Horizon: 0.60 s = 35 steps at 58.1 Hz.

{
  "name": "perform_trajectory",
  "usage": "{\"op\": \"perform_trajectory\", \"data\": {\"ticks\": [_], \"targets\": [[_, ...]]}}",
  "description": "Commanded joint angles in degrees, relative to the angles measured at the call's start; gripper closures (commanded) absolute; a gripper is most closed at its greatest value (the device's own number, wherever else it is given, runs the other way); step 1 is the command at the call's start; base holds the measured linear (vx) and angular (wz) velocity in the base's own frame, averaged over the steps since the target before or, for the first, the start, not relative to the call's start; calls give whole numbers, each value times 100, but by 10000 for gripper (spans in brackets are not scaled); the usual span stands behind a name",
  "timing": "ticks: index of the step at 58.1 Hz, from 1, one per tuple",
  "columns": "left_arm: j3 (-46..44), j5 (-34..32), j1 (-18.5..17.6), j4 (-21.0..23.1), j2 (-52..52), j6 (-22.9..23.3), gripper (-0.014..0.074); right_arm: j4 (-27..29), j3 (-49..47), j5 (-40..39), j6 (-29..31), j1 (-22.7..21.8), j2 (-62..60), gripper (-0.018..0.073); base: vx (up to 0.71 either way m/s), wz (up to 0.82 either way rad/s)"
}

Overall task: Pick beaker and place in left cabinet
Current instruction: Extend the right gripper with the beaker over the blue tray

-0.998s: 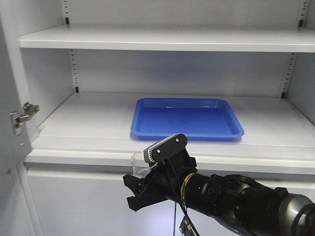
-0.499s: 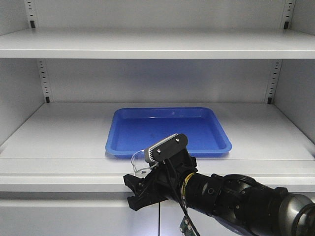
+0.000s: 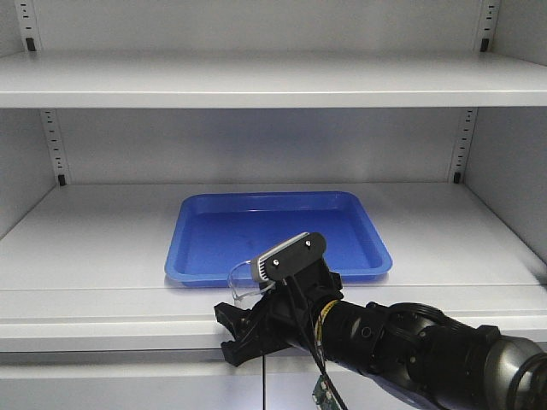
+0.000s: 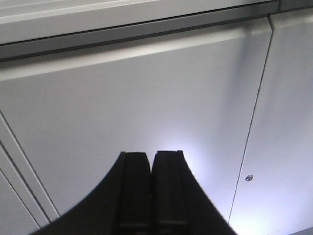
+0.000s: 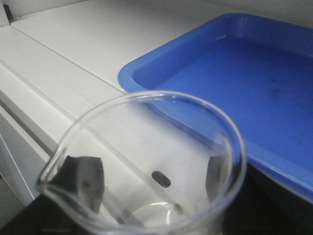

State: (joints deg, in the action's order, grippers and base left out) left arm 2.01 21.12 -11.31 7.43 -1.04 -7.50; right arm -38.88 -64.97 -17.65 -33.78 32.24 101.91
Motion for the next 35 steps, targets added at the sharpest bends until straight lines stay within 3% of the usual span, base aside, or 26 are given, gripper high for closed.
{"op": "perform_trajectory", "data": {"ticks": [1,21,35], "targets": [[-107,-468,-32,60,-56,7,603,61,-185,-406,1,-35,-288,333,0,0],[-107,-468,-32,60,-56,7,603,105,-226,-394,49,-35,-288,333,0,0],[-107,-468,-32,60,-56,7,603,250,-934,237,292,-107,-239,333,0,0]]}}
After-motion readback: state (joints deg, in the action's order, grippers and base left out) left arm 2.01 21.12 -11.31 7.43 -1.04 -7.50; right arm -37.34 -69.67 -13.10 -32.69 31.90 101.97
